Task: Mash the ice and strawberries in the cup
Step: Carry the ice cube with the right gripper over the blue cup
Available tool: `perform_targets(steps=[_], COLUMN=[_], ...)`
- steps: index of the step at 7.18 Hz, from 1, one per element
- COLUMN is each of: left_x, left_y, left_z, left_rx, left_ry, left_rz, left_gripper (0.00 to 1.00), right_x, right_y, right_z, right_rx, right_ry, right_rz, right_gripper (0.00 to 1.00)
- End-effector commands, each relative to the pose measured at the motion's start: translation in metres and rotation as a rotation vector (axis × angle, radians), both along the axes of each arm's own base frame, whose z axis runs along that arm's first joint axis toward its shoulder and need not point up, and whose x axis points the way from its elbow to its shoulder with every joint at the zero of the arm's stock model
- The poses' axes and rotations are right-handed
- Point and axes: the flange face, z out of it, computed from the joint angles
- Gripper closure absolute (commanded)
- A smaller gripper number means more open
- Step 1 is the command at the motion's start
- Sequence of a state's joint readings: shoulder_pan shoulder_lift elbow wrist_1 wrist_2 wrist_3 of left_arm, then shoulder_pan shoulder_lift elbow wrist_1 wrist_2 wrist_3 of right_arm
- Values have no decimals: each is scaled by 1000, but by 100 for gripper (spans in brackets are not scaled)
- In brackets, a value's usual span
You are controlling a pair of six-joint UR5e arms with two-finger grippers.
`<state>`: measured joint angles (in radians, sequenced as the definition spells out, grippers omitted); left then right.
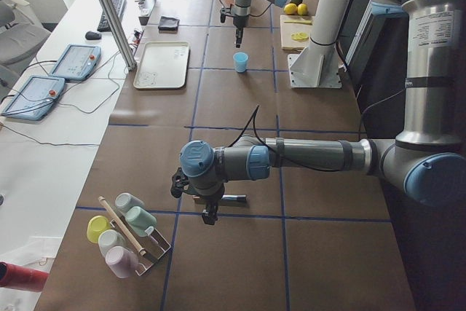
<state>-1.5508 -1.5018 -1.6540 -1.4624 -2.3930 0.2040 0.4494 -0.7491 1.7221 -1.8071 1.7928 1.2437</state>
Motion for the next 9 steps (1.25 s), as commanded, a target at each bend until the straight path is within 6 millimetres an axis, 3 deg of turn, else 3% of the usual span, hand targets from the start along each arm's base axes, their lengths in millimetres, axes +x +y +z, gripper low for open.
perform_targets(steps=[1,5,6,7,9], left_x=[0,0,0,0,0], left_y=[0,4,4,4,5], left_z=[0,3,4,4,4], left_rx=[-1,-5,-7,-7,-9], left_ry=[0,0,0,0,0], left_rz=[0,0,0,0,0], left_gripper=[0,0,0,0,0], right_x=[-14,-22,-21,-20,-20], right_y=[10,12,12,12,12], right_z=[2,-6,-7,-9,-7], right_rx=[-15,-16,-4,10,7], right_ry=[10,6,-2,-30,-24], right_rz=[-4,-9,-18,-19,-18], right_gripper=[100,100,74,3,2])
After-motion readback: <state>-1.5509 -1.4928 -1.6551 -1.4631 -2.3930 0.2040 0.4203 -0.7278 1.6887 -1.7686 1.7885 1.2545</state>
